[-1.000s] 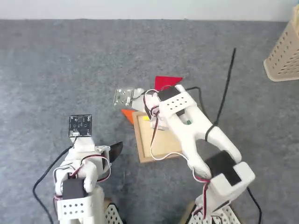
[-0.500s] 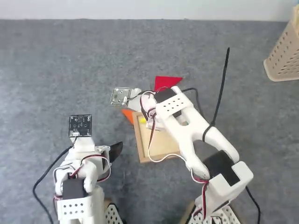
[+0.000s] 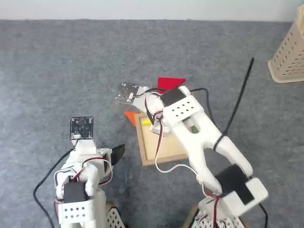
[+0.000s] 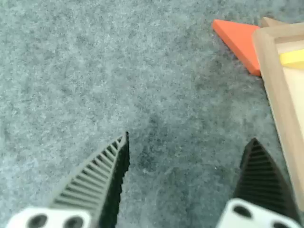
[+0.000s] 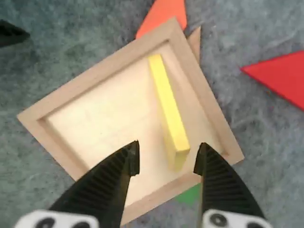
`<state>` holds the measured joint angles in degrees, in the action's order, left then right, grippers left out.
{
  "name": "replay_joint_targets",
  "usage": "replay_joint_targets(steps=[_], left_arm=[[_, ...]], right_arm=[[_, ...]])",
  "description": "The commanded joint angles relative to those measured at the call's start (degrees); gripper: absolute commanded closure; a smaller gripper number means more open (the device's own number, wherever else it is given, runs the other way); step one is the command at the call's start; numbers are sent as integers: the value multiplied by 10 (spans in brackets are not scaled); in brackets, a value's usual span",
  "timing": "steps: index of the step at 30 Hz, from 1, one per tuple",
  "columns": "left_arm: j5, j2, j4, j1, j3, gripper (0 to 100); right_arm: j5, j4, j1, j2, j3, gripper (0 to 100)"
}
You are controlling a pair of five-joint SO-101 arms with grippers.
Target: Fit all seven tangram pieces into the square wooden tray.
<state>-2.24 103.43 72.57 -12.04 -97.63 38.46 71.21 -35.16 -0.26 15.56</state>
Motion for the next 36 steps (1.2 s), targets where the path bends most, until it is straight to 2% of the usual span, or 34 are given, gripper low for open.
replay_joint_targets(steps=[1, 6, 9, 13, 16, 25, 36], left_arm=[[1, 11, -1, 3, 11, 646], [1, 11, -1, 3, 11, 646], [1, 11, -1, 3, 11, 646], [1, 11, -1, 3, 11, 646], [1, 11, -1, 3, 11, 646], [1, 11, -1, 3, 11, 646], [1, 11, -1, 3, 11, 646]], right_arm=[[-20, -1, -3, -51, 17, 805], [-24, -88, 7, -56, 85, 805], [-40, -103, 25, -73, 84, 818], [-96, -122, 50, -128, 78, 932], [-103, -121, 59, -153, 84, 994], [-103, -182, 57, -154, 152, 974], [-116, -227, 58, -146, 157, 971]])
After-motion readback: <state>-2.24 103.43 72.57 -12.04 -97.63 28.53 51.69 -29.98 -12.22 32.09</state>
